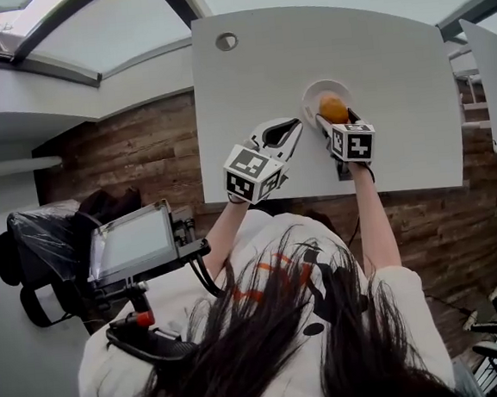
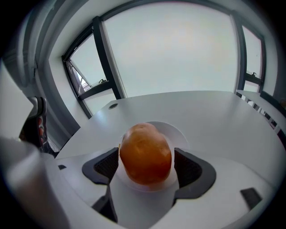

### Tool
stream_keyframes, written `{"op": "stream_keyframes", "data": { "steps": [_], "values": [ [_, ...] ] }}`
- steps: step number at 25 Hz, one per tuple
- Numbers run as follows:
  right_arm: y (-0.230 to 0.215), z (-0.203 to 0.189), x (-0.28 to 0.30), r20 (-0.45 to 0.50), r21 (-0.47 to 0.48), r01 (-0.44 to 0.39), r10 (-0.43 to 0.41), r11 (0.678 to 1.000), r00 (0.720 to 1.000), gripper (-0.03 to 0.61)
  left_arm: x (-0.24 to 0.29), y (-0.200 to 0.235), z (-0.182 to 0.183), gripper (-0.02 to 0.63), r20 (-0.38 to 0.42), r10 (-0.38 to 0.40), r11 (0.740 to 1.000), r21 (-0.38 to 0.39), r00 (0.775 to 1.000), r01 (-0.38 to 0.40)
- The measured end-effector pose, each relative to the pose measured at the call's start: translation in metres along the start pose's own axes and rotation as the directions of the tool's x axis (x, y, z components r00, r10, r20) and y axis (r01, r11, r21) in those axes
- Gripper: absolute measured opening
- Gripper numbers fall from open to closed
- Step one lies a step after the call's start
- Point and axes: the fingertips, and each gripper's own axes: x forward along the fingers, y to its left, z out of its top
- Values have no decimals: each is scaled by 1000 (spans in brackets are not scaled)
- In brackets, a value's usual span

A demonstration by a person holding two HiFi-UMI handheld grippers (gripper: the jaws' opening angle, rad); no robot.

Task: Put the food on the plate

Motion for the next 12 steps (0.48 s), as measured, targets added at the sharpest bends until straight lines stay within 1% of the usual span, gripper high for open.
{"op": "stream_keyframes", "data": {
  "steps": [2,7,9,12],
  "values": [
    [1,4,-5,19,2,-3,3,1000,1000,374,0,0,0,6,0,1,1000,0,1000,-1],
    [8,22,-27,115,52,-27,21,998,993,374,0,3,0,6,-3,1,1000,5,1000,-1],
    [8,26,-50,185,65,-43,30,997,982,374,-1,-8,-1,6,-2,1,1000,11,1000,-1],
    [5,23,-93,295,67,-58,36,996,955,373,-4,-34,-1,6,13,3,999,35,1000,-4]
  ]
}}
